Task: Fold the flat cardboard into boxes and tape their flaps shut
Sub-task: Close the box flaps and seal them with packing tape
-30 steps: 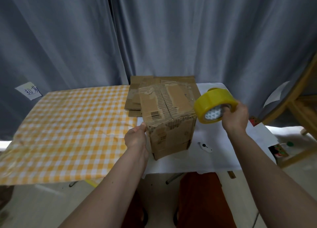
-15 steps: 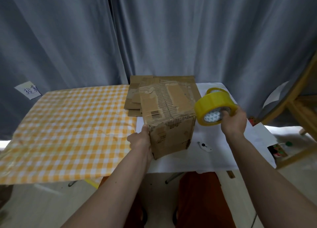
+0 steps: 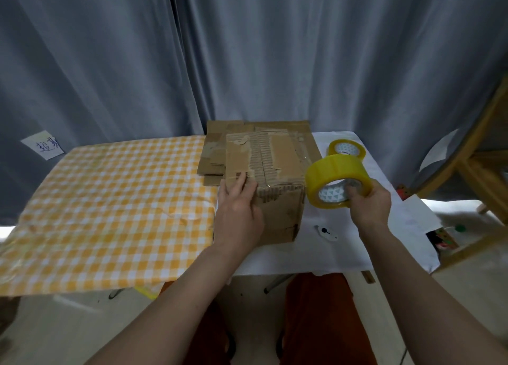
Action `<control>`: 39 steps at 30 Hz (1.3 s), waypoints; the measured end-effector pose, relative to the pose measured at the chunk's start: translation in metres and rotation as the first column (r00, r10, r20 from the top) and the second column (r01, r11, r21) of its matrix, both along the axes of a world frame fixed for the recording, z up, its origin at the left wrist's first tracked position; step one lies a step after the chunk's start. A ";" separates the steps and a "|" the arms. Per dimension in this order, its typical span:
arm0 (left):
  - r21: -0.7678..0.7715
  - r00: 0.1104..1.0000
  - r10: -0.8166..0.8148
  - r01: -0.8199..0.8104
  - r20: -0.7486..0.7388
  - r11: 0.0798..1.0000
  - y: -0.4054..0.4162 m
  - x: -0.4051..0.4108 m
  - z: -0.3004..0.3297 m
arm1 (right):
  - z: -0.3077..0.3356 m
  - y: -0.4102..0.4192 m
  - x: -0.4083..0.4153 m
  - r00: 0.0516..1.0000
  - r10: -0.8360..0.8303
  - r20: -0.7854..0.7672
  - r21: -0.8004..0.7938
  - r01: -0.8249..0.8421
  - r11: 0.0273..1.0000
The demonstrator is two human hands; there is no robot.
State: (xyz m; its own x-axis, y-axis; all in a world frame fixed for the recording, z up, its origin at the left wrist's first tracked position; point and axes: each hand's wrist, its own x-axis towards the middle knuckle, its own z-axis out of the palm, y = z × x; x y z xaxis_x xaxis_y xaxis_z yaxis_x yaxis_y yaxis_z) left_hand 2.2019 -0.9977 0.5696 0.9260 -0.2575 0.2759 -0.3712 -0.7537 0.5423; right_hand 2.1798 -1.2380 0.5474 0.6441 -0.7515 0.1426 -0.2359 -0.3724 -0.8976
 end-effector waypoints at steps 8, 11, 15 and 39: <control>0.332 0.974 -0.113 0.042 0.198 0.942 0.016 0.021 -0.003 | -0.010 0.031 -0.015 0.975 0.218 0.048 0.024 -0.219 0.975; 0.382 0.969 -0.176 0.098 0.174 0.919 0.010 0.017 -0.009 | -0.009 0.031 -0.015 0.966 0.250 0.063 0.027 -0.252 0.967; 0.449 0.969 -0.187 0.096 0.163 0.888 0.010 0.015 -0.013 | -0.007 0.030 -0.015 0.962 0.264 0.067 0.033 -0.267 0.963; 0.586 0.970 -0.191 0.067 0.152 0.808 -0.004 0.013 -0.017 | 0.002 -0.004 -0.019 0.776 0.555 -0.300 -0.218 -0.622 0.752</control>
